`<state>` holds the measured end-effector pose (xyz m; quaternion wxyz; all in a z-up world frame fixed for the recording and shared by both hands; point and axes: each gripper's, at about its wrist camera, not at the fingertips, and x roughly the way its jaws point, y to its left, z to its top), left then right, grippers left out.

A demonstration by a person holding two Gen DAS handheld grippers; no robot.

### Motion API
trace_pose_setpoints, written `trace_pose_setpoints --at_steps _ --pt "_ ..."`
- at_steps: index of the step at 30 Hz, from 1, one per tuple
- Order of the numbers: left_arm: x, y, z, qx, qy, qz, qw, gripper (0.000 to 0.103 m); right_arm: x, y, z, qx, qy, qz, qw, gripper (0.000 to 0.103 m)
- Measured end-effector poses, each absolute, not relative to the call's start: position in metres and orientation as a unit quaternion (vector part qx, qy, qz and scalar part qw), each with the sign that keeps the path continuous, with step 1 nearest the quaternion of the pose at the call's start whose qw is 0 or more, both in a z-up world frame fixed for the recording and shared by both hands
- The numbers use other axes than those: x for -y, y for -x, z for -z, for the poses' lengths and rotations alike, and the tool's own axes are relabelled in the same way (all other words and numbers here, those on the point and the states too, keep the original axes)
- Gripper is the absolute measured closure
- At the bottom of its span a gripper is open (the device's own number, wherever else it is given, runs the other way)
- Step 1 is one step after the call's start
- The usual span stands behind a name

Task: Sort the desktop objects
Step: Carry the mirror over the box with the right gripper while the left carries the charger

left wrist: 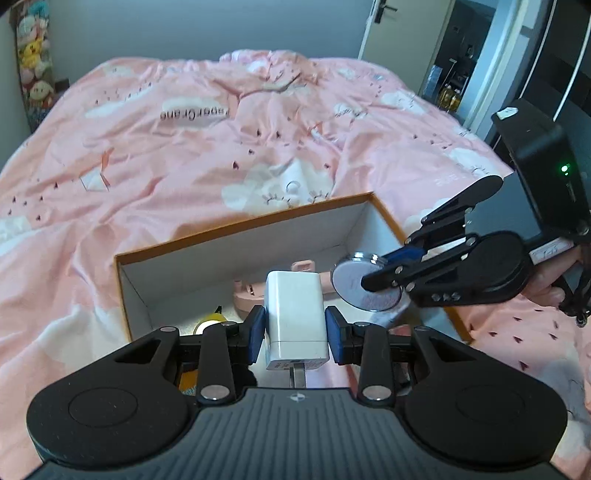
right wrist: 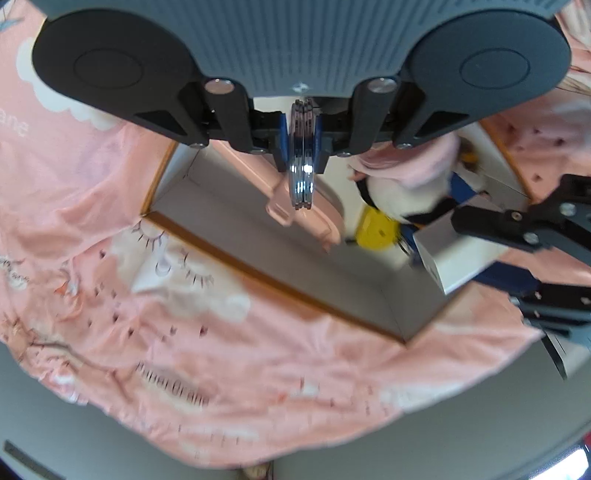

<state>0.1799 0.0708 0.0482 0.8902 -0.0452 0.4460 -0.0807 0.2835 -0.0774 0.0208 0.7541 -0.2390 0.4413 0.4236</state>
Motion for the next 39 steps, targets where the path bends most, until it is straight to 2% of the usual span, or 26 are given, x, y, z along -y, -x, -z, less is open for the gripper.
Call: trace_pose_setpoints --at_steps 11,16,21,35,39 --pt "-0.088 -0.219 -0.006 -0.479 0.069 0.064 0.873 0.063 0.048 -0.315 0.03 -0.497 0.292 -0.411 0.707 0.089" --pt "-0.094 -0.227 0.002 -0.485 0.078 0.066 0.869 0.063 0.045 -0.324 0.039 -0.497 0.303 -0.409 0.703 0.089" --pt "-0.096 -0.234 0.009 -0.492 0.082 0.068 0.864 0.063 0.039 -0.328 0.038 -0.463 0.333 -0.398 0.719 0.089" --pt "-0.095 -0.246 0.022 -0.499 0.086 0.074 0.859 0.063 0.053 -0.366 0.045 -0.588 0.159 -0.42 0.672 0.089" --pt "-0.091 -0.25 0.02 -0.499 0.086 0.081 0.859 0.063 0.047 -0.359 0.048 -0.587 0.195 -0.412 0.669 0.089"
